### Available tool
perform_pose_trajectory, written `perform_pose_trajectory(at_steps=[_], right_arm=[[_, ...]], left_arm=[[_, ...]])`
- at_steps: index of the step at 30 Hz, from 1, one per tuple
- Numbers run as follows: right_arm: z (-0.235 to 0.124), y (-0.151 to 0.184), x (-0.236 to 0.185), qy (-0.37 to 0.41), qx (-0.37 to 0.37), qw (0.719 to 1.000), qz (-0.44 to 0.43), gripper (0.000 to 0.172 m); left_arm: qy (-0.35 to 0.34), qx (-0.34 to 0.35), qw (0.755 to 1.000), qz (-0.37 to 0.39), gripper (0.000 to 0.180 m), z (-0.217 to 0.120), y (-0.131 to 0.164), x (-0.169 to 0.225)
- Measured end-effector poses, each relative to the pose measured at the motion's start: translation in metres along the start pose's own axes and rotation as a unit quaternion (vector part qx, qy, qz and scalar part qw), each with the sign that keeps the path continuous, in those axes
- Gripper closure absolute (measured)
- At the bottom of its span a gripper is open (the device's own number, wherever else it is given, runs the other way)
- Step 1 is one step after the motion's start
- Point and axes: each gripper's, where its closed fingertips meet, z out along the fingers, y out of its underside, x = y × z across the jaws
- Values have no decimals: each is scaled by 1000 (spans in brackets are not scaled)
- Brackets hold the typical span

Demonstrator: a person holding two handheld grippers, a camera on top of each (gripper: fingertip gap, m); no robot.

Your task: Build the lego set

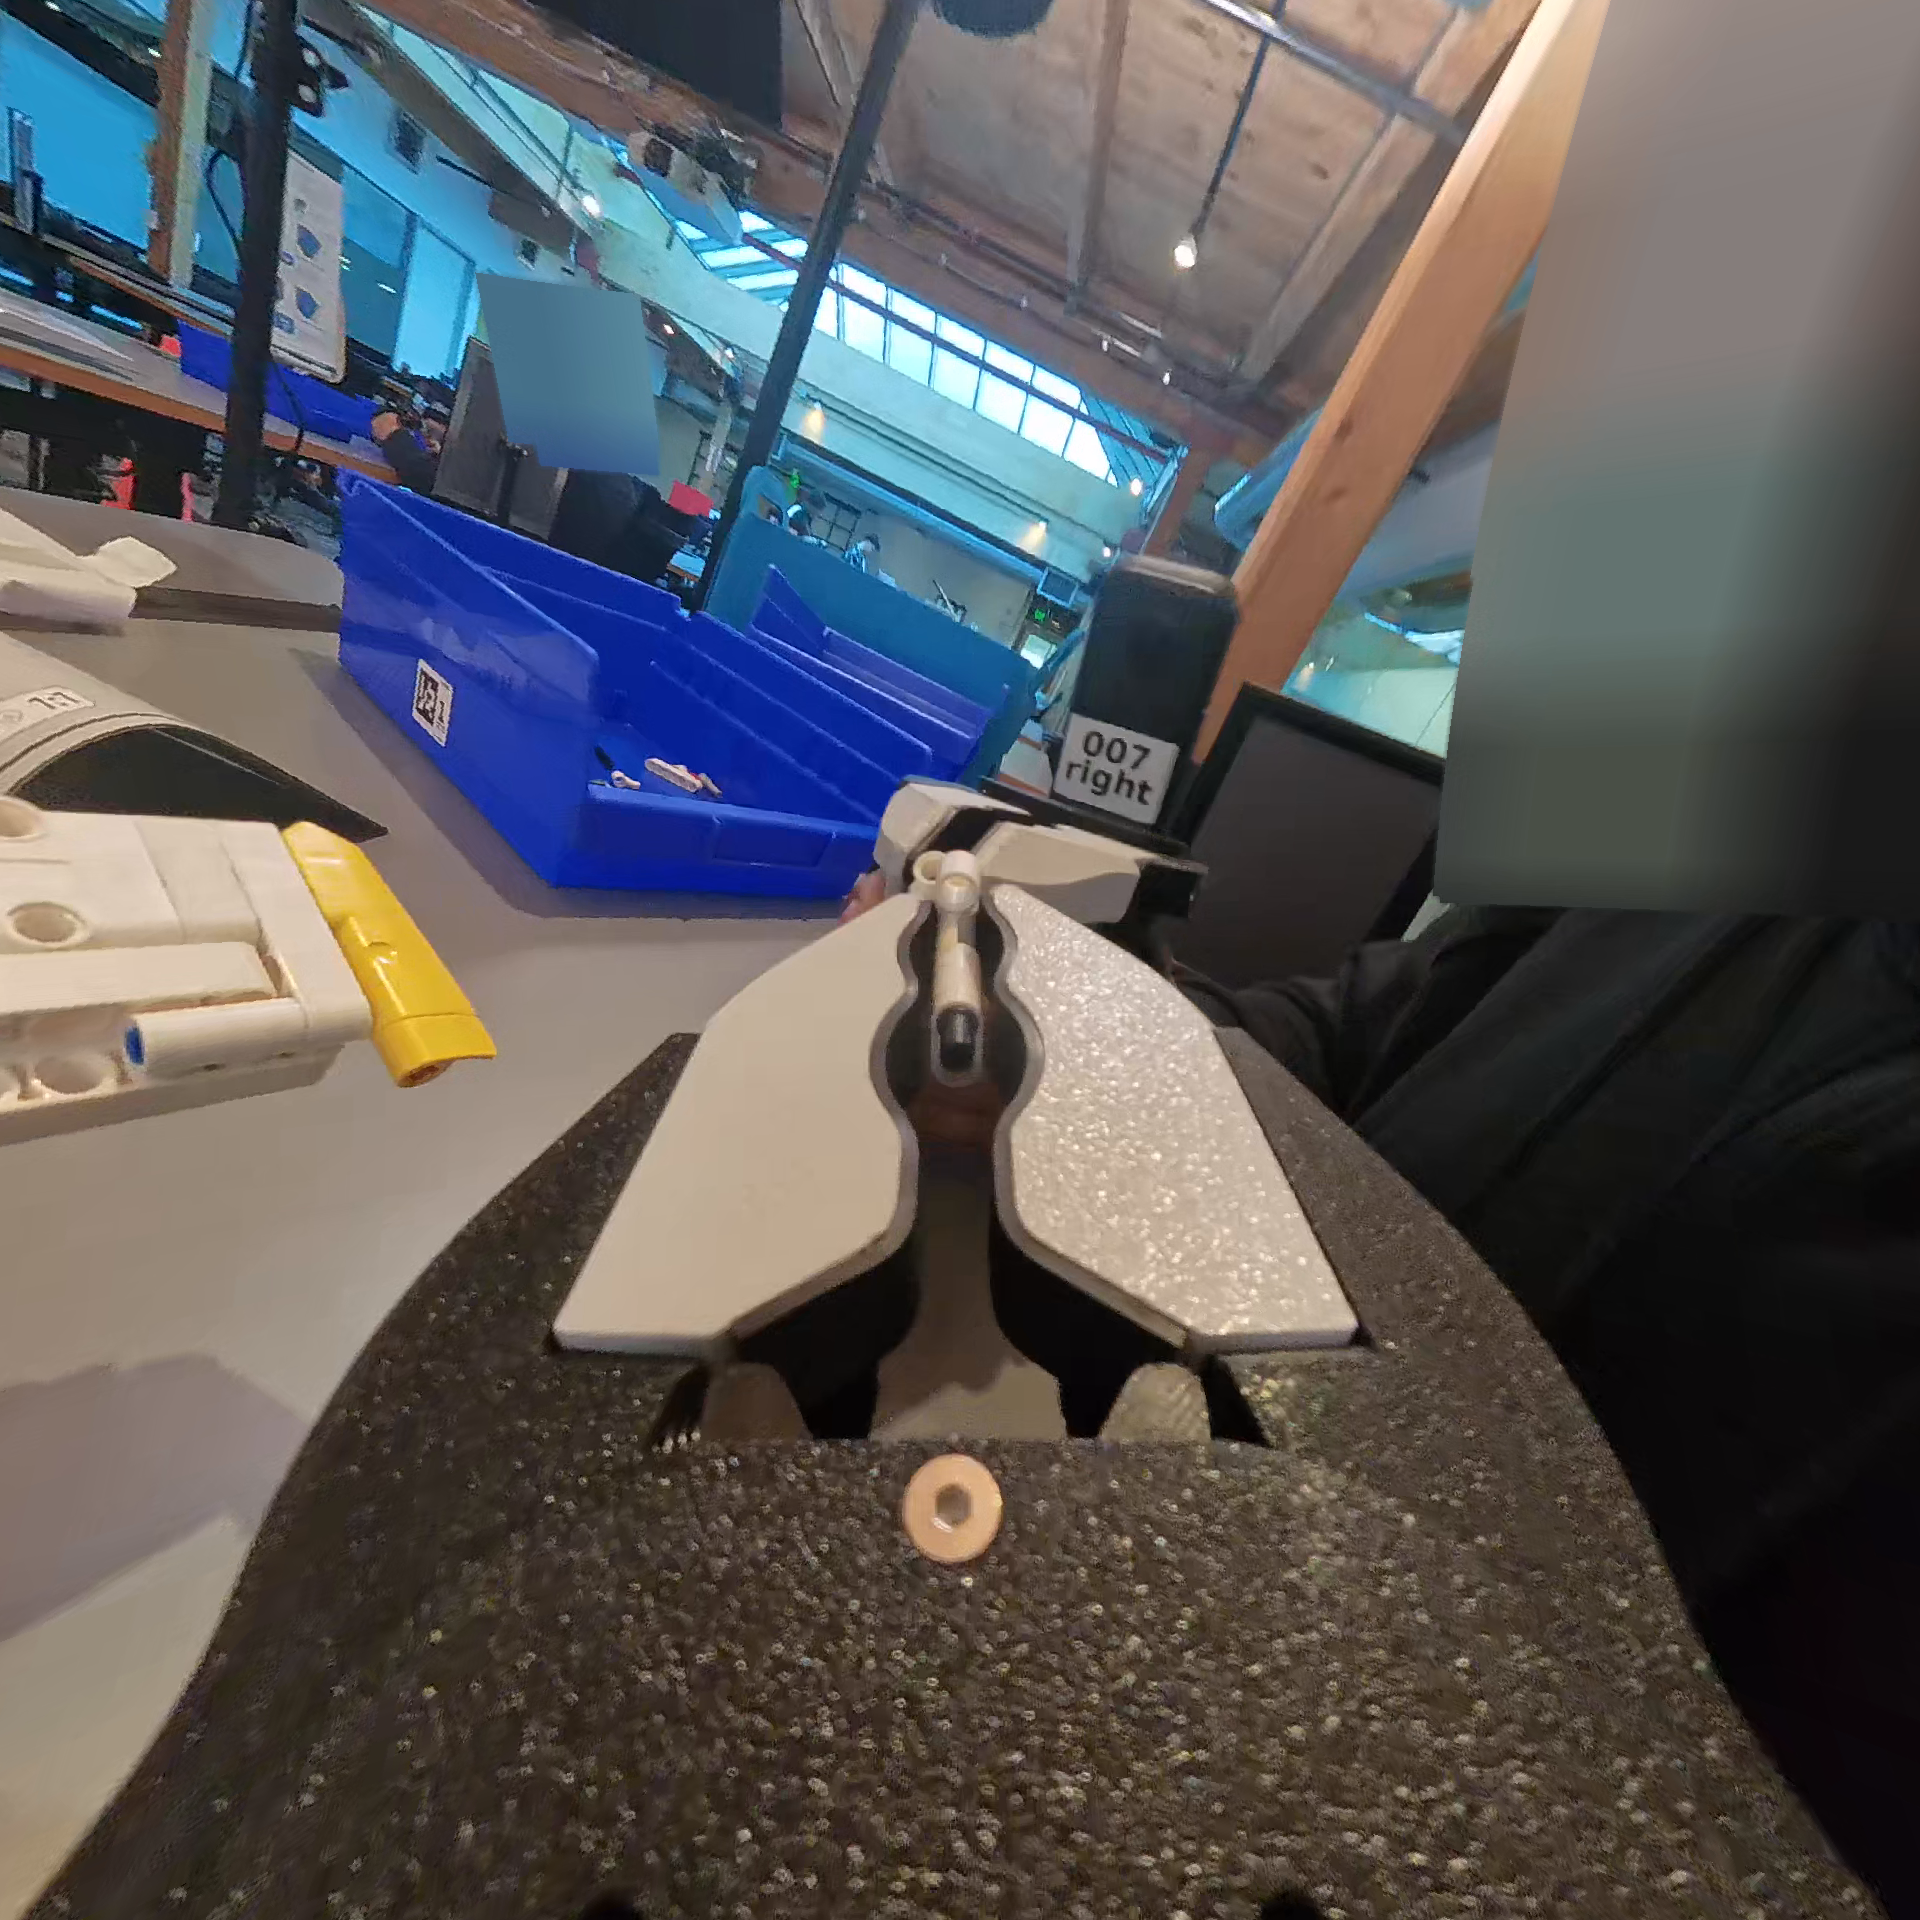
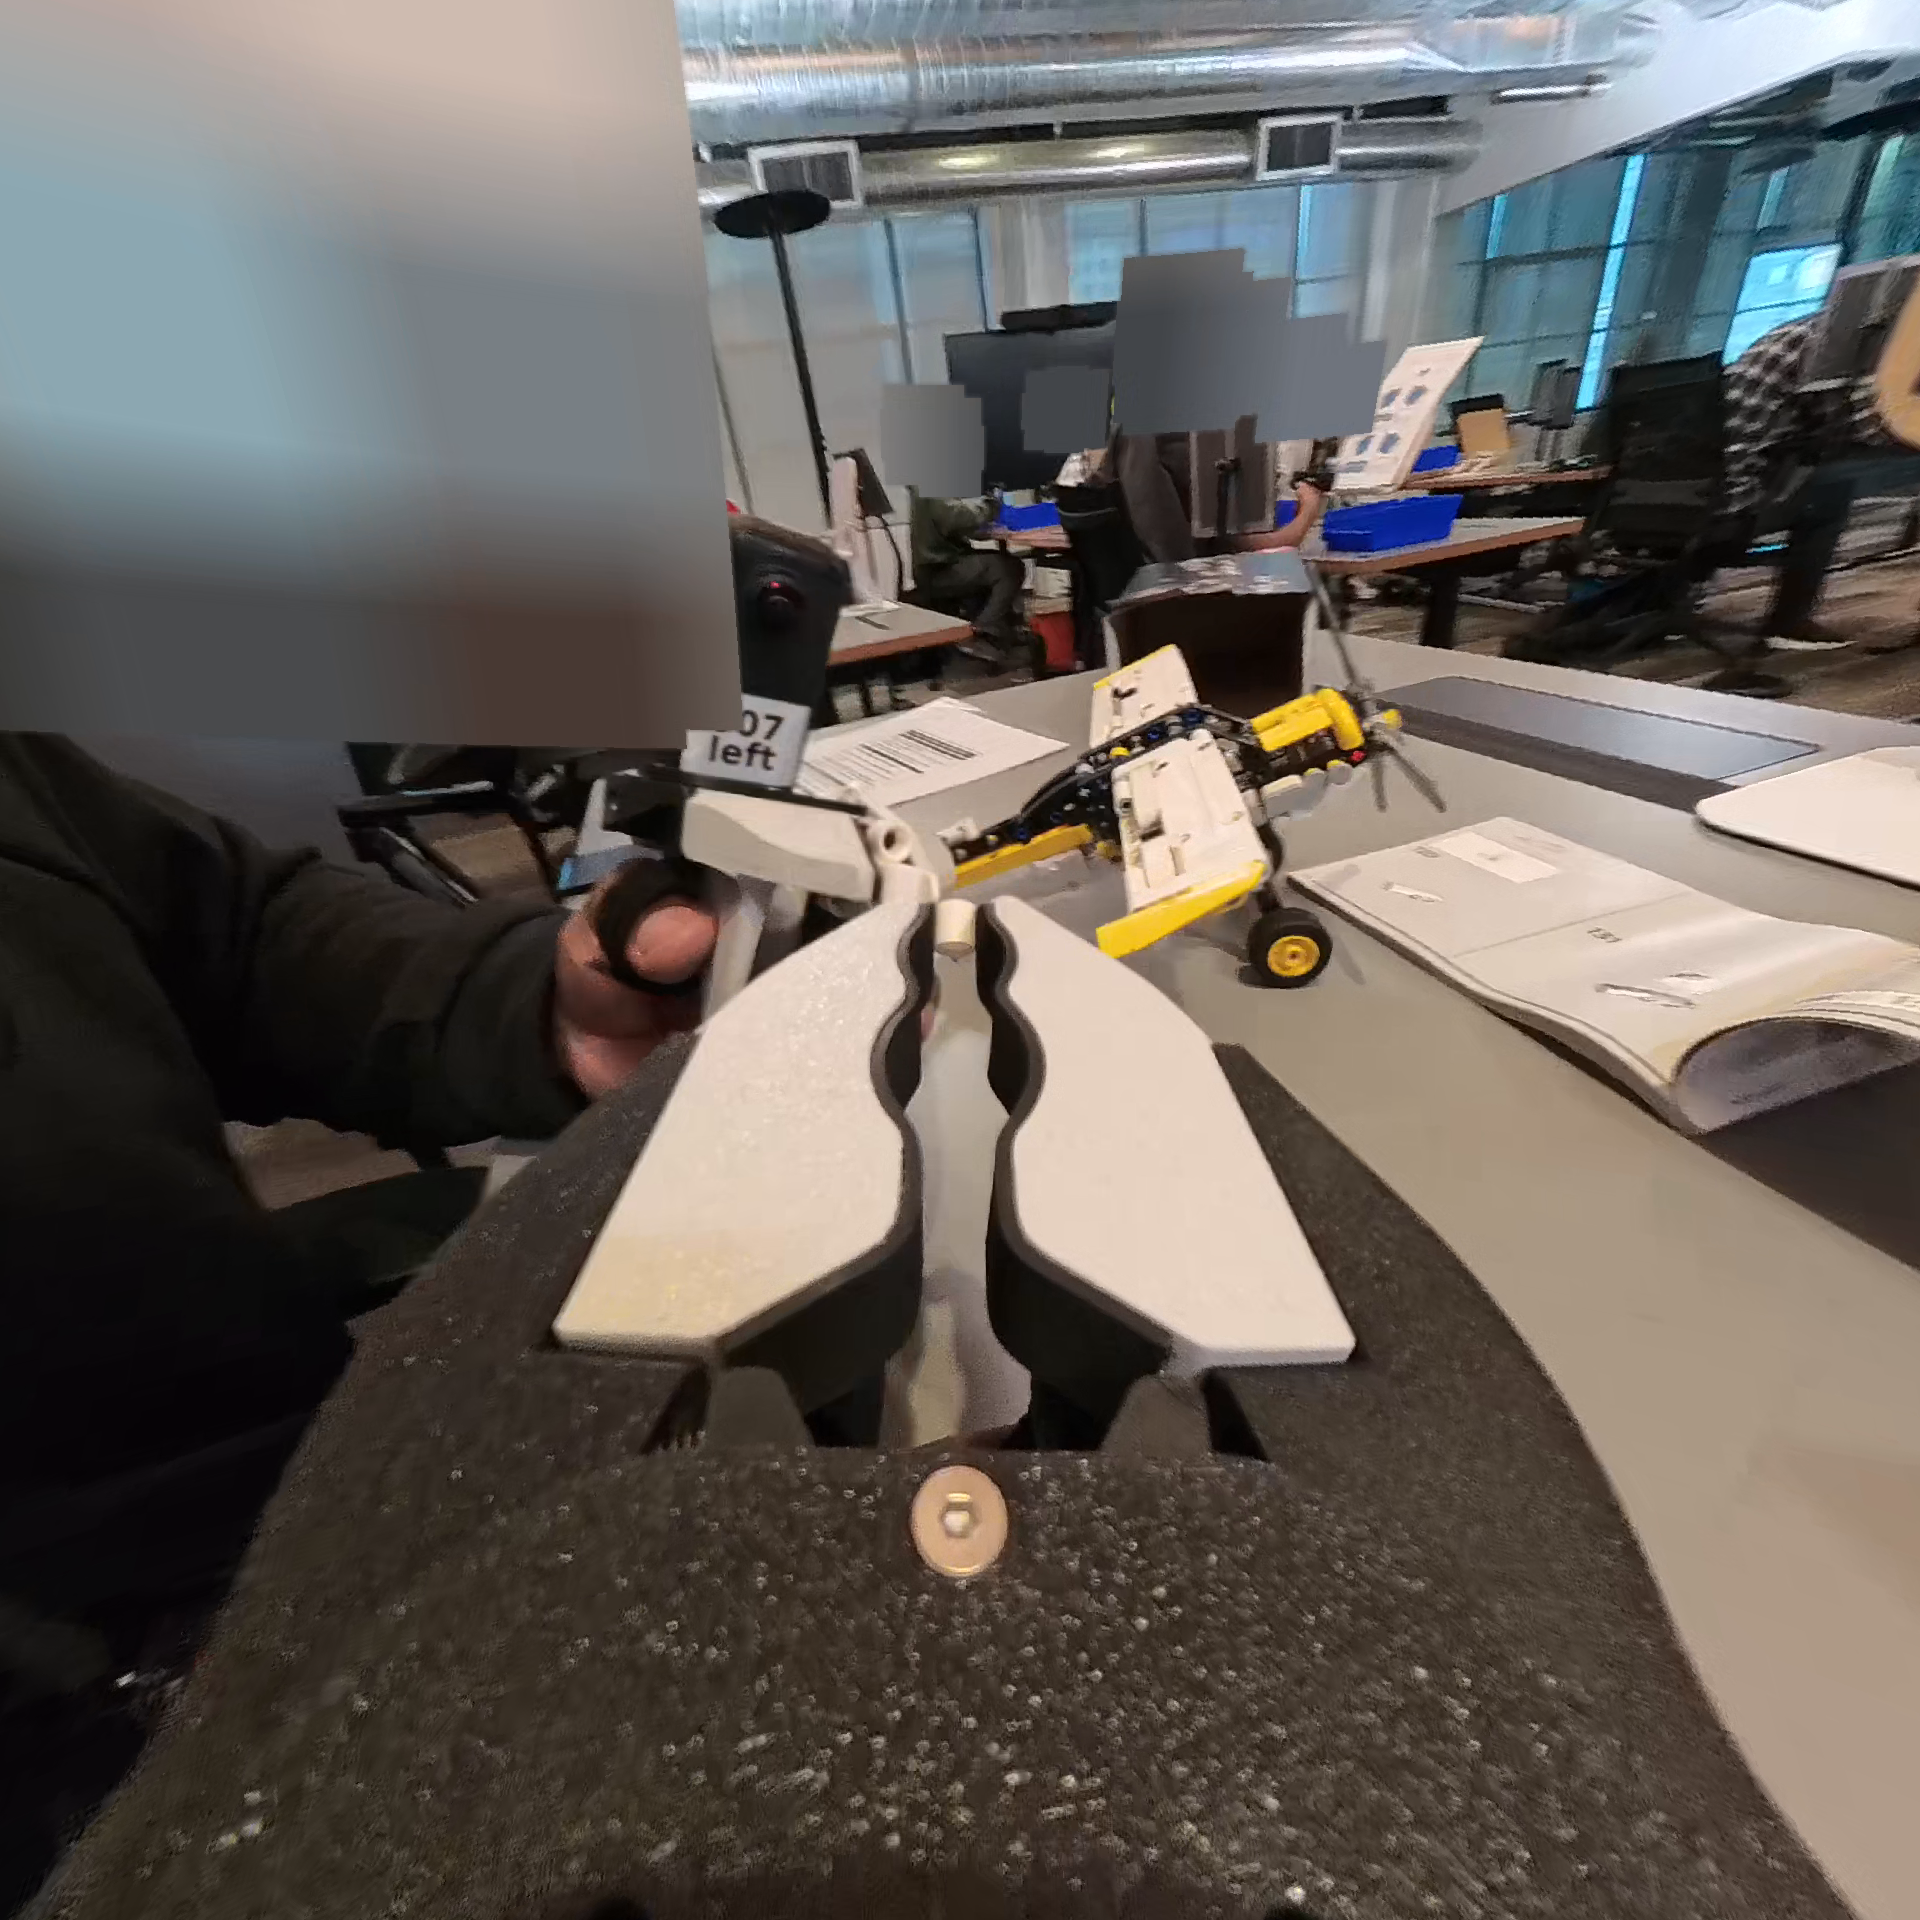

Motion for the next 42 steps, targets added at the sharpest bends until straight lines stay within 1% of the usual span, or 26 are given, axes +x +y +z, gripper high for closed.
perform_pose_trajectory(at_steps=[3,8,14,31,38,42], right_arm=[[0,0,-6,-30,6,999,28,165],[-1,-1,-9,-57,10,997,55,165],[-3,3,-10,-57,-3,997,42,165],[-2,6,-11,-48,-4,998,45,165],[-2,8,-10,-51,-8,997,54,165],[-6,-2,-14,-89,19,991,96,165]], left_arm=[[12,-9,1000,8,173,0,2,4],[25,-23,999,14,173,1,6,8],[21,-35,999,25,173,1,10,8],[10,-45,998,33,173,3,13,7],[-9,-65,995,77,173,4,18,6],[-16,-80,992,99,173,5,21,5]])
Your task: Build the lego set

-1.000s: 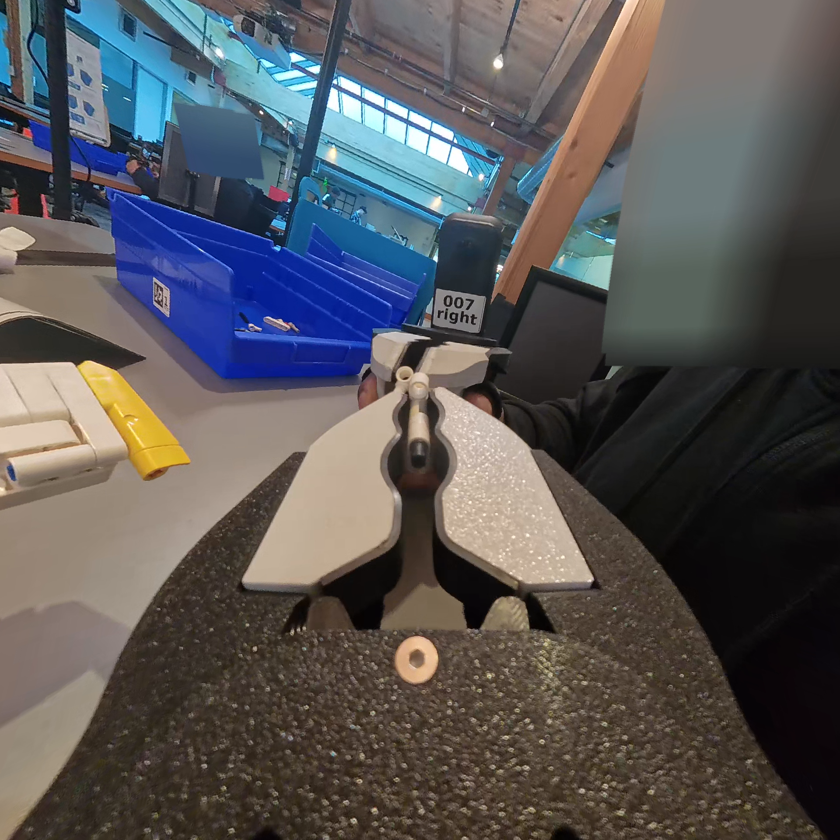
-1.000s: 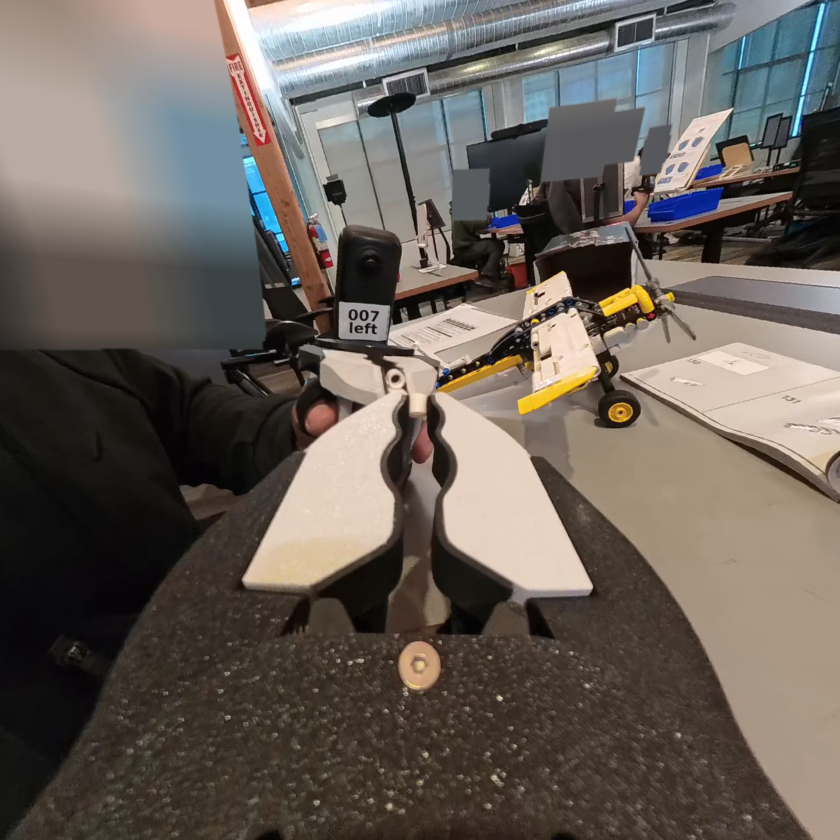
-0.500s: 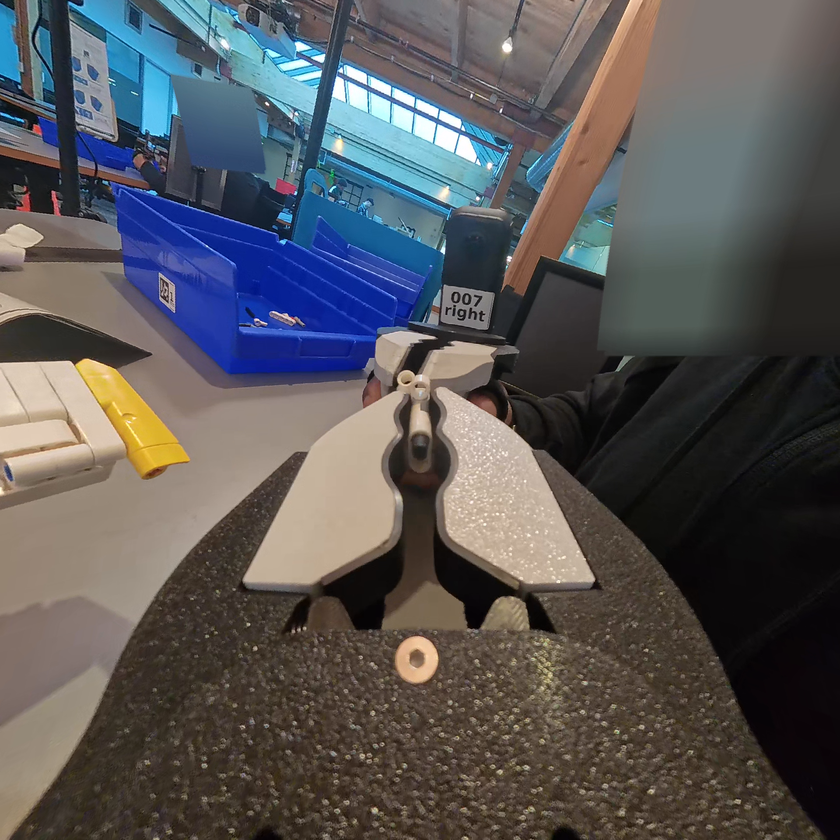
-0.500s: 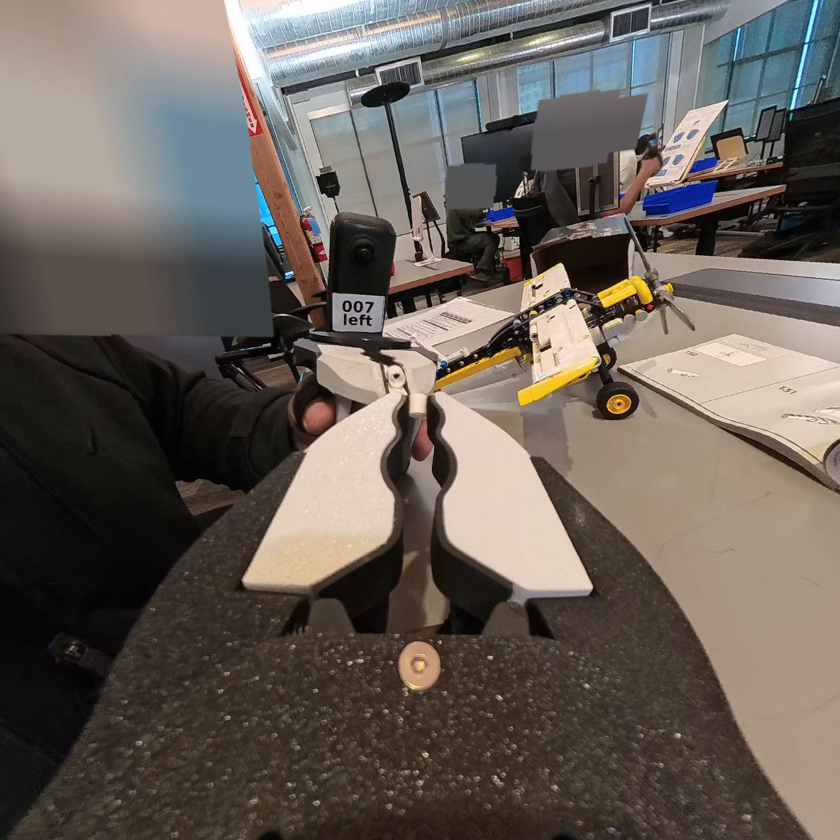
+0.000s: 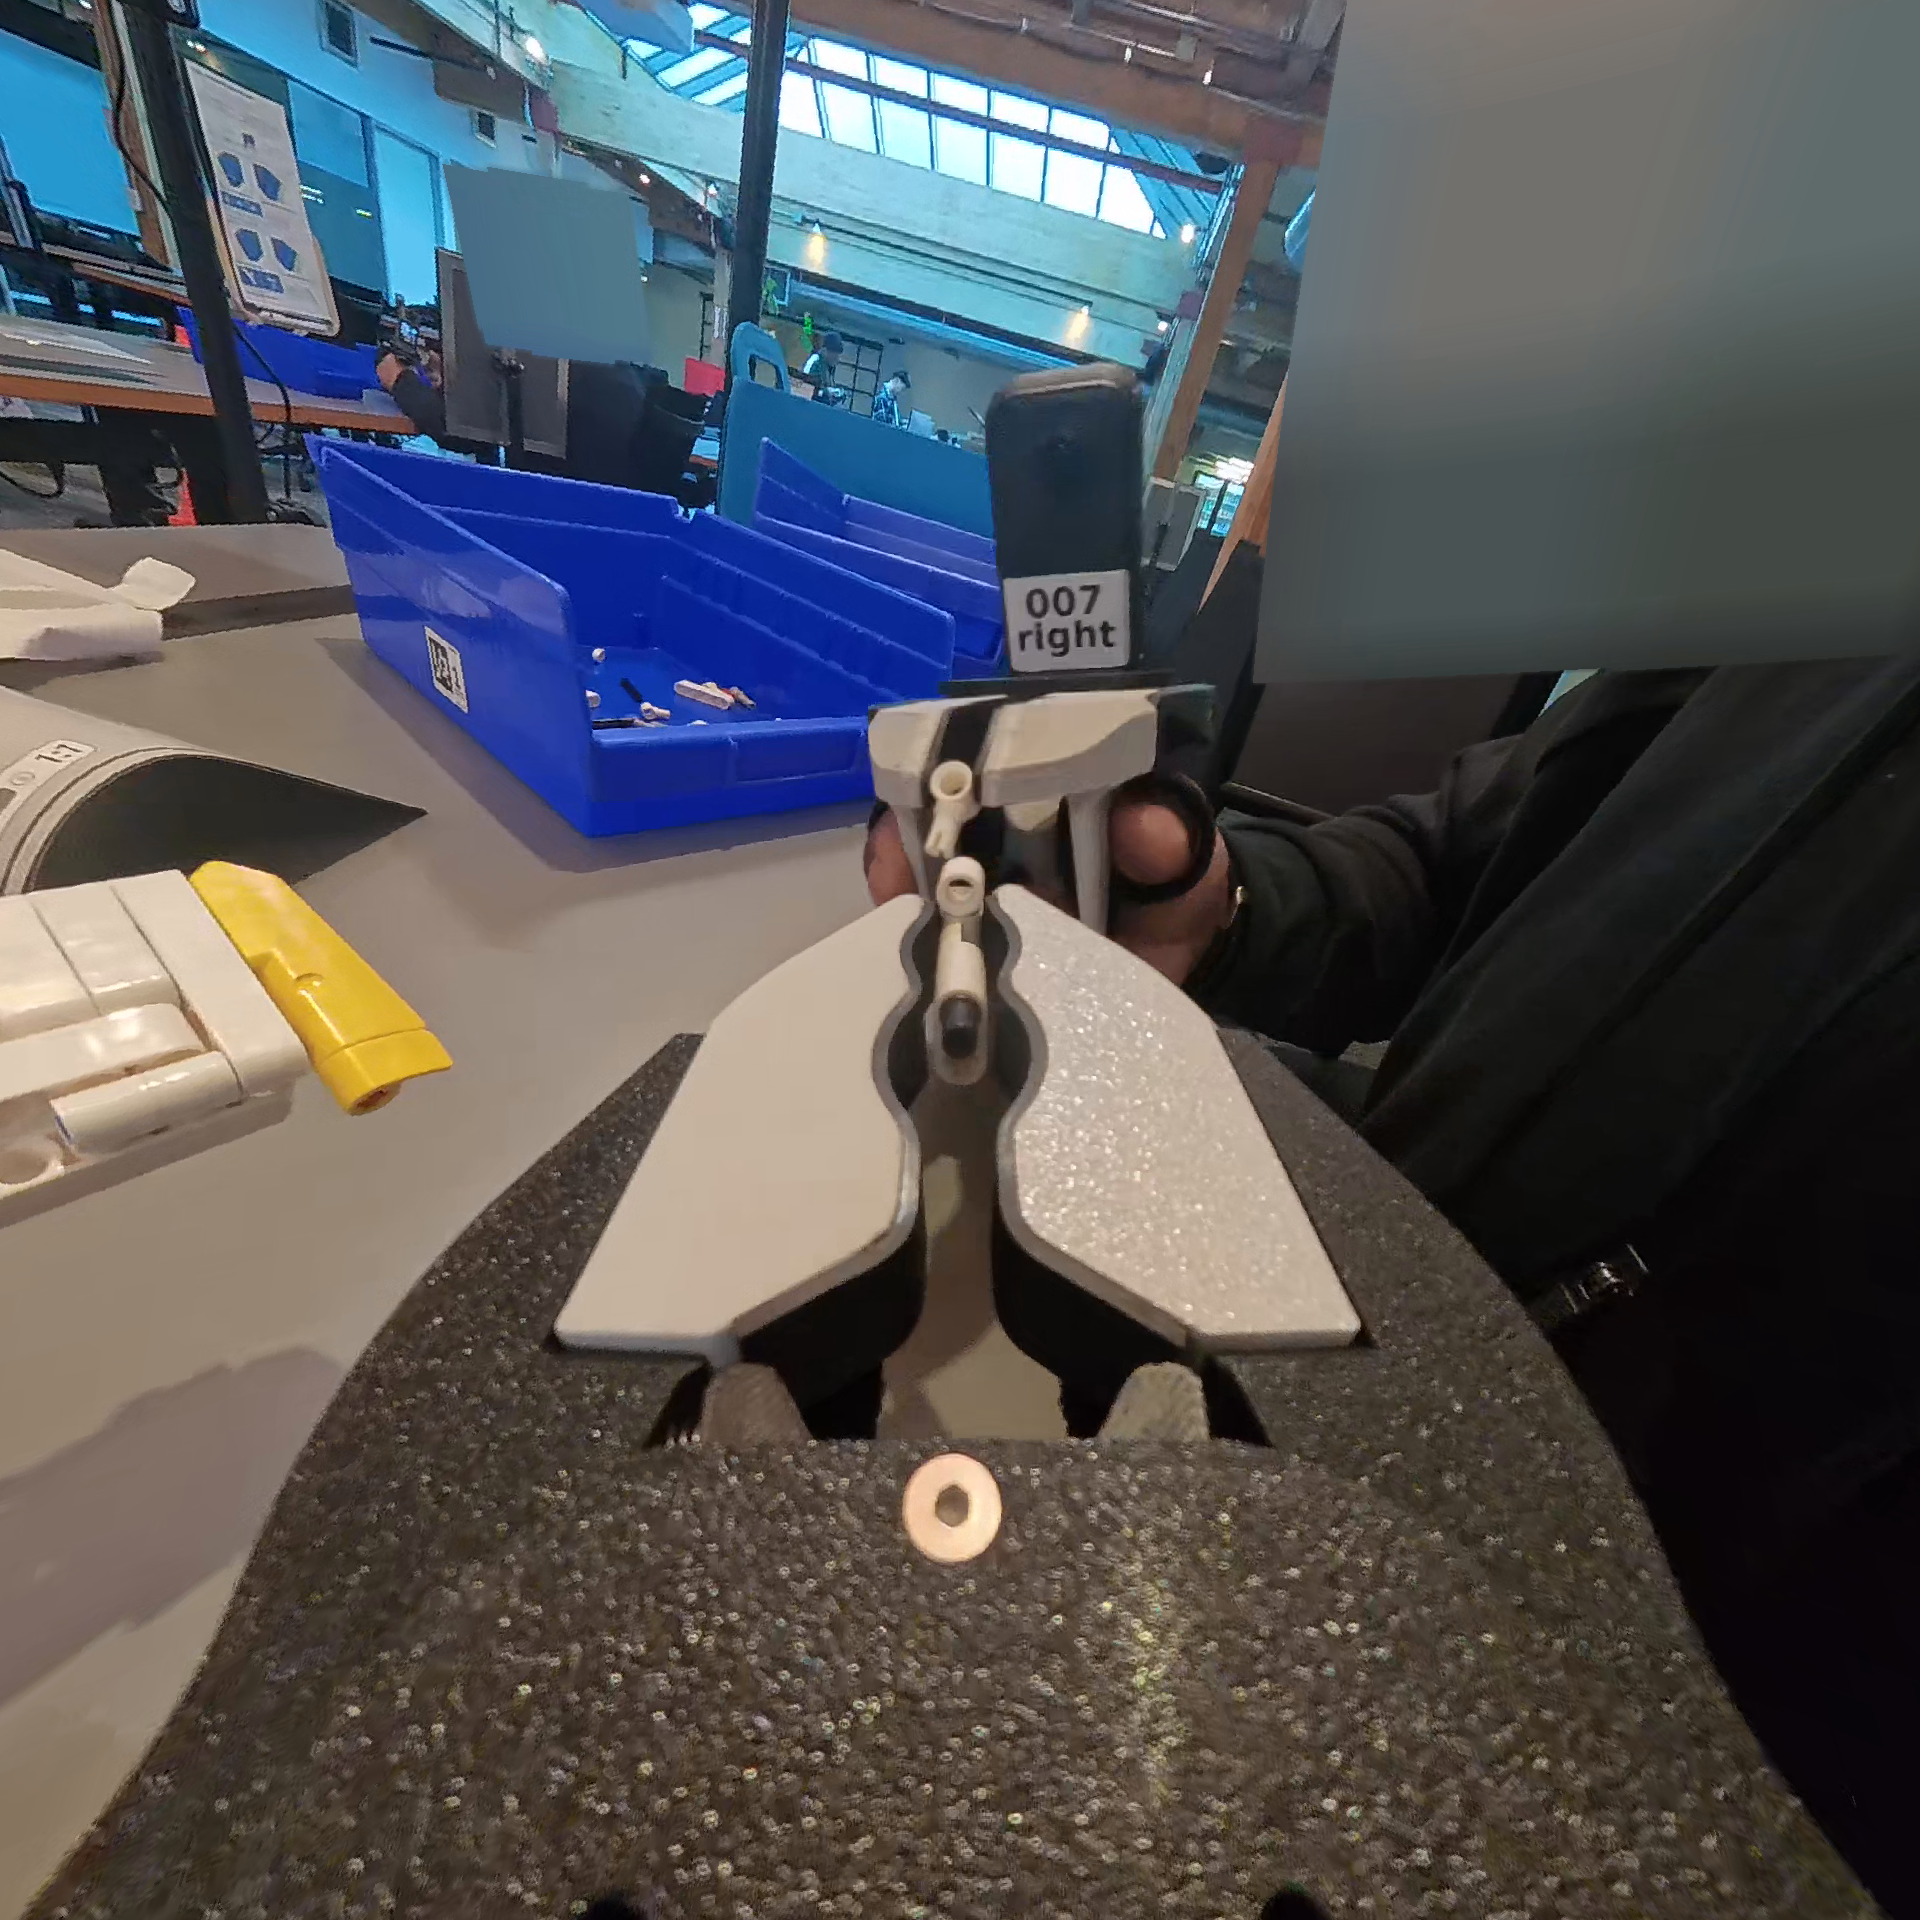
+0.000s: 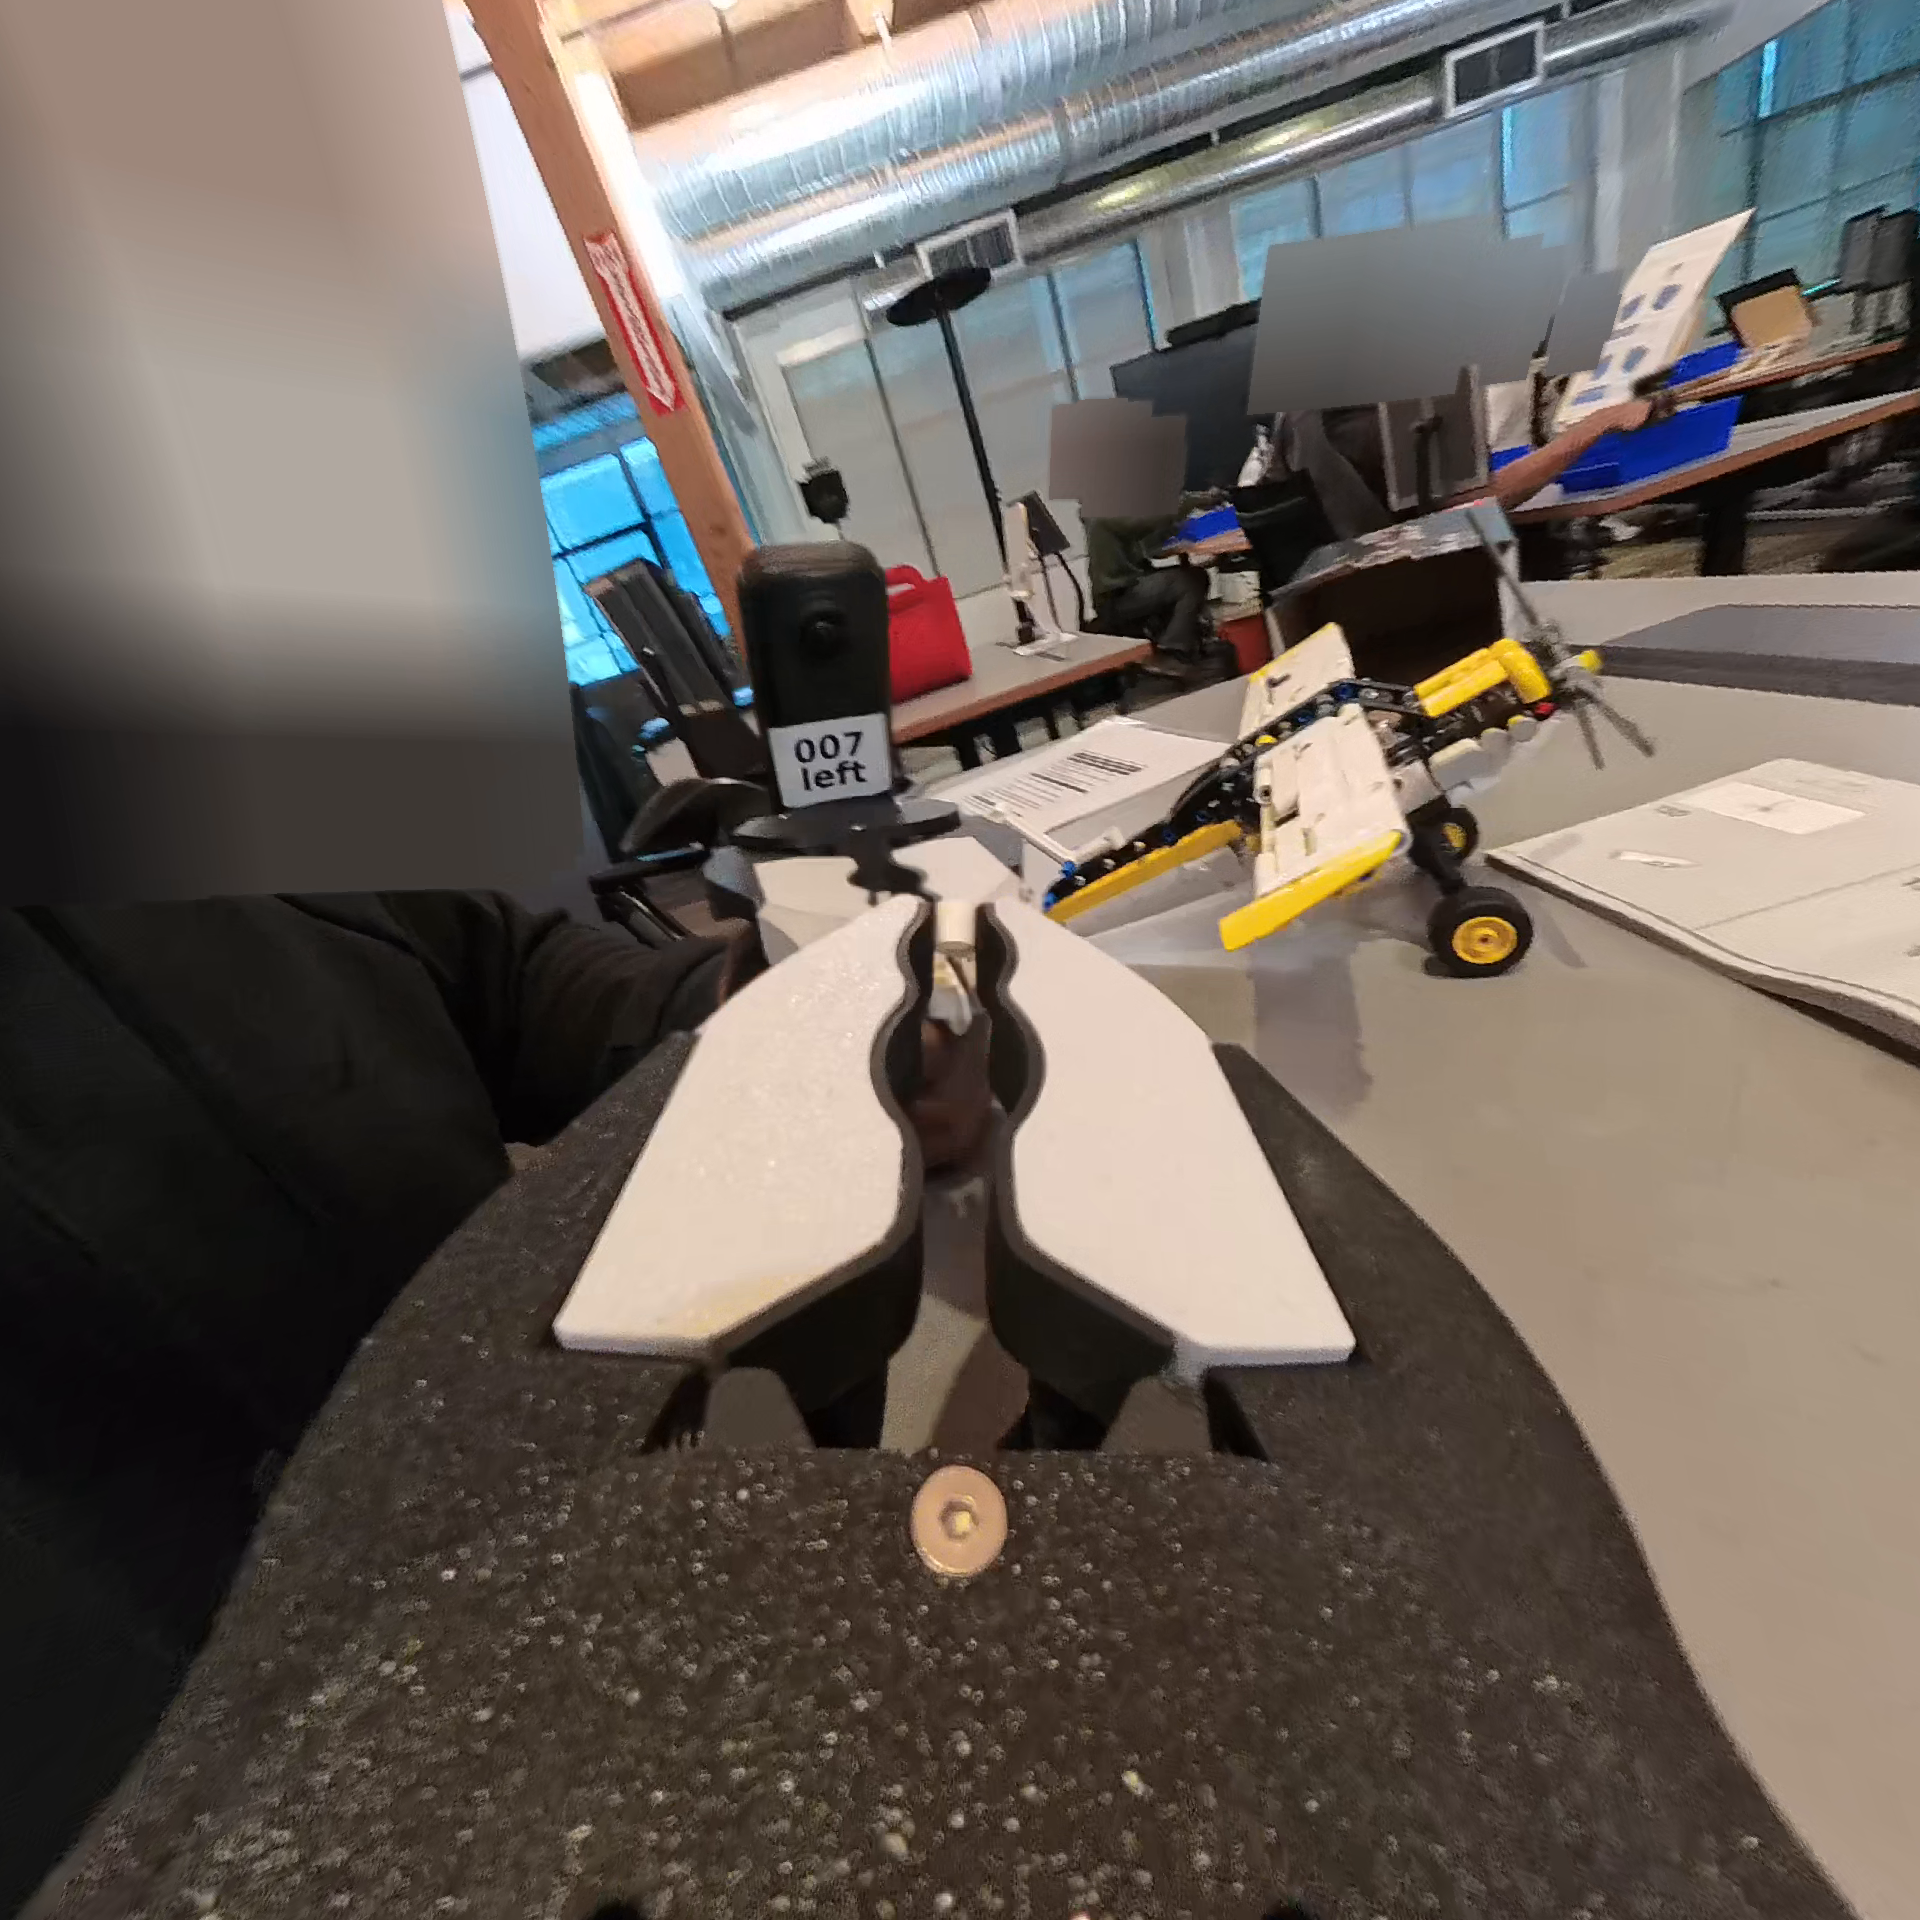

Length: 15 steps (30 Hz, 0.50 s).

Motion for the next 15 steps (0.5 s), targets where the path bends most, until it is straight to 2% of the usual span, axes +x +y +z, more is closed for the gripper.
perform_pose_trajectory(at_steps=[5,15], right_arm=[[0,4,-9,-61,-7,996,63,165],[0,16,-11,-66,-88,993,38,165]], left_arm=[[7,-6,1000,6,173,-1,1,2],[15,-34,999,34,173,1,9,8]])
